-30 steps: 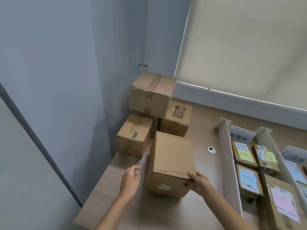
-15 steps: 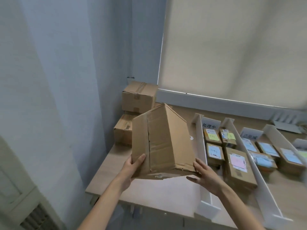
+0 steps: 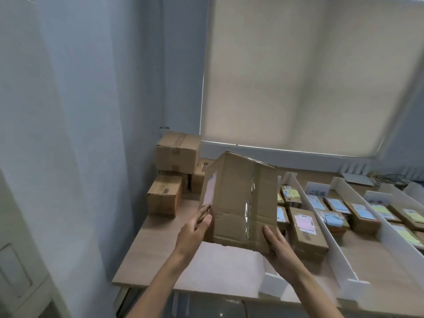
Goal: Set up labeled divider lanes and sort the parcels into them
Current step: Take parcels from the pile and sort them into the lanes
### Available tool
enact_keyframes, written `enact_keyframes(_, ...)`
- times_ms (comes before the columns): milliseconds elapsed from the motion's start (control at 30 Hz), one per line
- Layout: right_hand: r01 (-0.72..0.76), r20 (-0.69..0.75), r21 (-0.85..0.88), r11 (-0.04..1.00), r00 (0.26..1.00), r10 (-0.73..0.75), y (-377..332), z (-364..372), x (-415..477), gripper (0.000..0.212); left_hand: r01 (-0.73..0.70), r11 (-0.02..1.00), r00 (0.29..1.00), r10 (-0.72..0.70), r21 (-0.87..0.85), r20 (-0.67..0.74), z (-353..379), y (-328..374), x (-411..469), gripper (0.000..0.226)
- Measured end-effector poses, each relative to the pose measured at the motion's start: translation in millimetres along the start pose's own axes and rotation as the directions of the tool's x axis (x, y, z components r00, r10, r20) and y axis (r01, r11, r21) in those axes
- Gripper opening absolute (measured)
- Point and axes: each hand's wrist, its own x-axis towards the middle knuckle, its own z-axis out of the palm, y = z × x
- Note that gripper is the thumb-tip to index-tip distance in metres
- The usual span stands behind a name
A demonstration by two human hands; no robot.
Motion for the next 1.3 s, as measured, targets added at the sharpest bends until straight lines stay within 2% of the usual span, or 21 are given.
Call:
enact_keyframes(100,-0.024,-0.05,0.181,0.983,0.998,0.034,12,-4,-12,0.044,-0.04,0.998,0.996,0.037,0.039,0.087,-17,4,-11,0.038)
enact_keyframes(167,-0.013,-0.035,0.301,0.954,0.999,0.024,27,-2,-19,0.046,-0.044,0.999,0.992,0.04,0.023,0.122,-27,4,-19,0.031)
enact_keyframes(233,-0.023,0.015,0.365,0.931,1.0,0.019,42,3,-25,0.051,-0.059,0.998,0.991,0.056,0.022,0.124,-36,3,-27,0.033)
enact_keyframes(300,-0.069,0.014,0.402,0.913,0.998,0.069,55,7,-30,0.064,-0.132,0.985,0.99,0.126,0.108,0.063,-46,-1,-31,0.042)
enact_keyframes(333,-0.031,-0.015,0.385,0.922,0.999,0.04,63,10,-33,0.063,-0.151,0.971,0.988,0.151,0.184,0.015,-53,-4,-31,0.049)
enact_keyframes(367,0.035,-0.126,0.304,0.952,0.992,0.004,69,7,-37,0.057,-0.135,0.962,0.989,0.144,0.239,-0.021,-60,-8,-31,0.062)
enact_keyframes(400,0.099,-0.066,0.318,0.943,0.994,-0.082,80,-3,-33,0.053,-0.082,0.964,0.995,0.092,0.251,-0.026,-66,-9,-33,0.079)
enact_keyframes(467,0.116,-0.049,0.271,0.956,0.993,-0.107,83,-3,-42,0.052,0.078,0.989,0.993,-0.088,0.125,0.076,-78,-7,-37,0.104)
enact_keyframes(533,0.042,-0.119,0.066,0.997,0.992,-0.033,73,22,-61,0.05,0.16,0.987,0.974,-0.162,0.026,0.161,-85,-3,-45,0.1)
enact_keyframes(600,-0.072,-0.151,-0.112,0.991,0.987,0.054,65,38,-62,0.058,0.149,0.989,0.983,-0.148,-0.008,0.106,-88,-8,-51,0.083)
enact_keyframes(667,-0.075,-0.216,-0.282,0.957,0.976,0.013,58,59,-60,0.074,0.147,0.989,0.989,-0.147,-0.023,0.012,-84,-19,-55,0.075)
enact_keyframes(700,-0.028,-0.2,-0.349,0.937,0.979,-0.046,52,75,-62,0.084,0.154,0.988,0.988,-0.154,-0.024,-0.03,-81,-26,-57,0.071)
enact_keyframes(767,0.021,-0.163,-0.338,0.941,0.983,-0.081,46,101,-70,0.093,0.162,0.987,0.982,-0.162,-0.009,-0.1,-72,-39,-63,0.062)
enact_keyframes(833,-0.004,-0.195,-0.346,0.938,0.978,-0.068,52,107,-78,0.081,0.167,0.986,0.98,-0.163,0.022,-0.117,-66,-47,-68,0.059)
enact_keyframes(900,-0.018,-0.246,-0.333,0.943,0.967,-0.069,61,101,-88,0.074,0.133,0.985,0.99,-0.126,0.107,-0.067,-59,-48,-72,0.066)
enact_keyframes(1000,0.038,-0.339,-0.326,0.945,0.928,-0.154,60,85,-101,0.06,0.002,0.956,0.993,-0.038,0.295,0.115,-44,-46,-74,0.096)
enact_keyframes(1133,0.148,-0.43,-0.449,0.881,0.829,-0.358,43,53,-121,0.054,-0.284,0.853,0.912,0.1,0.437,0.398,-6,-38,-73,0.126)
enact_keyframes(1200,0.17,-0.472,-0.515,0.84,0.761,-0.444,33,30,-134,0.055,-0.35,0.812,0.877,0.11,0.466,0.467,20,-32,-75,0.128)
enact_keyframes(1300,0.175,-0.493,-0.583,0.793,0.7,-0.517,16,-7,-150,0.059,-0.403,0.766,0.88,0.175,0.501,0.441,68,-24,-76,0.118)
